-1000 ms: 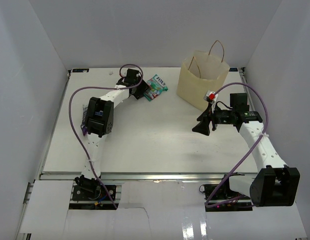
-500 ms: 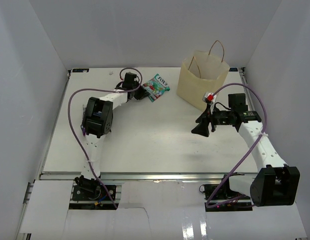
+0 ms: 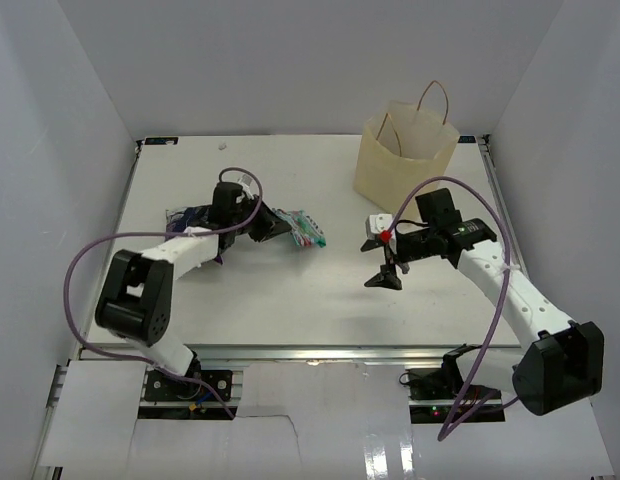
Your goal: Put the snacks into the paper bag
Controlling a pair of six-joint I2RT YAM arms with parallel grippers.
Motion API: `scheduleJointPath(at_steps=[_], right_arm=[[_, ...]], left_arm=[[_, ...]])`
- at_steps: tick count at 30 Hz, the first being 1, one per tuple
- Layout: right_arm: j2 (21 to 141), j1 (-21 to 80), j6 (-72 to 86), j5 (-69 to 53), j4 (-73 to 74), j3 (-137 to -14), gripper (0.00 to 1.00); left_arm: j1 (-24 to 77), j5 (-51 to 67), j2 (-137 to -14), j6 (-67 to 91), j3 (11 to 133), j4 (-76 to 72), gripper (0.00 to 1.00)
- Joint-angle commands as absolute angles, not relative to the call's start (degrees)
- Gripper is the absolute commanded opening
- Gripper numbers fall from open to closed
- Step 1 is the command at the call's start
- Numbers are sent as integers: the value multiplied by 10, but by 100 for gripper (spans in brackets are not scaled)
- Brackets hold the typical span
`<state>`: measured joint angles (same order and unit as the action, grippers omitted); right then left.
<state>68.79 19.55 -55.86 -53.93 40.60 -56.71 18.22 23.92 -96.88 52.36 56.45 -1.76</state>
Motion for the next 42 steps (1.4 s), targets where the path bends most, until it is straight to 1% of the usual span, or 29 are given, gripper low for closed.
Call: scheduleJointPath(at_steps=[1,4,5,6,7,8,10,11,12,13,15,17,18,20,21,24,31,33,36,37,42], right_arm=[[699,250,-685,-486,354,-582,90],[700,324,-638,-390,249,-547,90],[700,360,-596,-347,183,-538,91],[706,379,-563,-317,146,-529,91],[708,419,-486,-285,78,-513,91],[713,437,-449,-234,53,-505,92],[713,464,-402,-224,35,-490,92],[711,486,-337,-218,13,-483,92],[708,496,-303,-193,7,-476,91],[708,503,-278,-193,7,-470,93],[700,504,-181,-161,-15,-463,95],[693,505,-127,-136,-11,-468,95],[691,504,-61,-131,-6,-470,96],[687,509,-11,-143,-1,-476,96],[686,512,45,-139,-1,-474,96],[691,525,93,-149,-9,-459,96],[687,567,110,-147,-18,-455,96],[693,571,120,-129,-21,-456,98],[700,585,131,-92,-26,-454,98],[708,588,126,-61,-34,-451,98],[749,597,108,-10,-47,-461,98]], left_arm=[[194,301,-821,546,476,-33,6],[211,305,-751,580,411,-21,6],[219,303,-707,589,397,-18,5],[221,301,-687,611,382,-18,5],[227,295,-649,621,355,-16,5],[229,292,-630,629,345,-13,5],[234,283,-597,650,316,-8,5],[237,273,-568,655,309,-4,5],[240,271,-556,661,303,-4,5],[242,263,-545,663,294,16,4],[243,259,-521,663,288,32,4],[247,252,-510,663,280,42,4],[250,249,-499,665,277,47,4],[252,244,-495,675,270,49,4],[254,242,-494,677,269,49,4],[262,232,-498,682,276,50,4],[282,210,-517,690,293,50,4],[287,206,-521,692,294,48,4],[292,204,-527,693,297,45,4],[293,204,-530,693,298,44,4],[295,204,-539,694,301,37,4]])
